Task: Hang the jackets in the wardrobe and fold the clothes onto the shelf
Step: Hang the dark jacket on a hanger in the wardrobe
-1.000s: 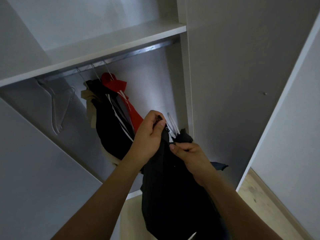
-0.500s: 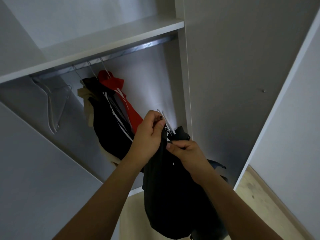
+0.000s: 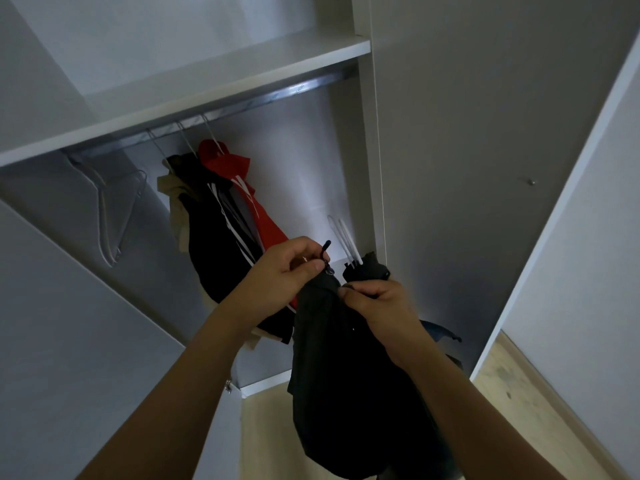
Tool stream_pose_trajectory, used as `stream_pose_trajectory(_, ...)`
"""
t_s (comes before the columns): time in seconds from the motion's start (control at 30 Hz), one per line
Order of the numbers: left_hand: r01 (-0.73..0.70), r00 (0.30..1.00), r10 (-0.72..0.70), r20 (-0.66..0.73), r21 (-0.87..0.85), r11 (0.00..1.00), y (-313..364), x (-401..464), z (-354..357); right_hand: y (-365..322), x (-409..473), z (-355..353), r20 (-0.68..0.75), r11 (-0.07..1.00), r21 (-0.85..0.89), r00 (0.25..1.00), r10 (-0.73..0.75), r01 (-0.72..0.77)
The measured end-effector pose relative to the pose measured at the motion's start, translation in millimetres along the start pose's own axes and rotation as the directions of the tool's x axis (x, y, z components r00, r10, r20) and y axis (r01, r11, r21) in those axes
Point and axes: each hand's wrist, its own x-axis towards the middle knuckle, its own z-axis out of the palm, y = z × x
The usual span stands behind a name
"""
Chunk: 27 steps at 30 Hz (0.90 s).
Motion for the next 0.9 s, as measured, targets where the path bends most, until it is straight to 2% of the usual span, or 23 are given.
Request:
stream_pose_trajectory(0.1,0.002,0.999,-0.004,0.037,0.047,0.999,1.6,0.9,-2.5,-0.9,0.0,2.1,0.019,1.000,0.021,1.000,-0.018,0.017)
stream_pose_trajectory(0.2,-0.063,0.998,0.062,0.010,0.214,0.975,2.6,2.2,-1.6,-0.2,1.6,4.1,0.010,1.000,-0.006,1.000,-0.021,0.021)
stream_pose_trajectory(0.3,-0.117,0.977,0.172,-0.128,0.355,0.928,2.9,2.2,2.6,-2.5,3.4,5.3,-0.024,1.000,-0.003,0.999,-0.022,0.022)
stream_pose_trajectory(0.4,-0.052,0.930,0.187,-0.315,0.391,0.919,0.4,-3.0,17.3,-6.0,5.3,3.3,-0.055,0.998,0.007,0.996,-0.066,0.066)
stream_pose_trajectory(0.47,0.034,0.909,0.083,-0.409,0.269,0.962,-3.1,-5.3,31.5,-8.0,5.8,3.5,-0.066,0.997,0.013,0.995,-0.076,0.077)
stream_pose_trajectory(0.5,0.094,0.890,-0.022,-0.455,0.136,0.986,-4.3,-4.2,37.0,-8.8,6.2,4.1,-0.068,0.997,0.001,0.994,-0.080,0.080)
stream_pose_trajectory(0.53,0.155,0.859,-0.171,-0.483,-0.073,0.985,-4.8,-1.9,40.3,-9.1,6.8,4.3,-0.070,0.996,-0.033,0.994,-0.085,0.083)
stream_pose_trajectory(0.57,0.187,0.829,-0.339,-0.445,-0.350,0.918,-2.6,0.0,42.2,-9.0,7.6,3.9,-0.068,0.993,-0.087,0.994,-0.090,0.084)
stream_pose_trajectory(0.6,0.188,0.819,-0.465,-0.337,-0.607,0.772,0.6,1.5,43.1,-8.8,8.3,2.6,-0.058,0.985,-0.150,0.994,-0.093,0.083)
stream_pose_trajectory(0.63,0.167,0.831,-0.508,-0.228,-0.768,0.618,2.9,1.6,42.8,-8.8,9.1,1.2,-0.038,0.977,-0.195,0.995,-0.092,0.083)
stream_pose_trajectory(0.67,0.154,0.849,-0.504,-0.161,-0.836,0.527,4.9,1.4,41.2,-8.9,9.5,-0.3,-0.016,0.977,-0.199,0.996,-0.085,0.080)
stream_pose_trajectory(0.7,0.157,0.865,-0.485,-0.129,-0.848,0.506,7.2,0.7,38.0,-9.6,9.3,-1.2,-0.004,0.983,-0.172,0.997,-0.071,0.069)
stream_pose_trajectory(0.73,0.168,0.876,-0.466,-0.123,-0.828,0.535,8.6,0.0,34.3,-10.6,8.4,-2.4,-0.006,0.987,-0.150,0.998,-0.056,0.055)
stream_pose_trajectory(0.77,0.186,0.882,-0.450,-0.140,-0.774,0.605,9.5,-0.9,29.8,-11.5,7.7,-4.3,-0.011,0.987,-0.150,0.998,-0.056,0.054)
stream_pose_trajectory(0.83,0.214,0.896,-0.388,-0.215,-0.555,0.803,11.2,-2.7,17.2,-11.4,7.8,-10.2,-0.002,0.973,-0.214,0.996,-0.087,0.085)
stream_pose_trajectory(0.9,0.177,0.927,-0.273,-0.256,-0.342,0.923,16.2,-4.9,5.2,-11.9,8.1,-16.3,0.013,0.954,-0.282,0.995,-0.102,0.102)
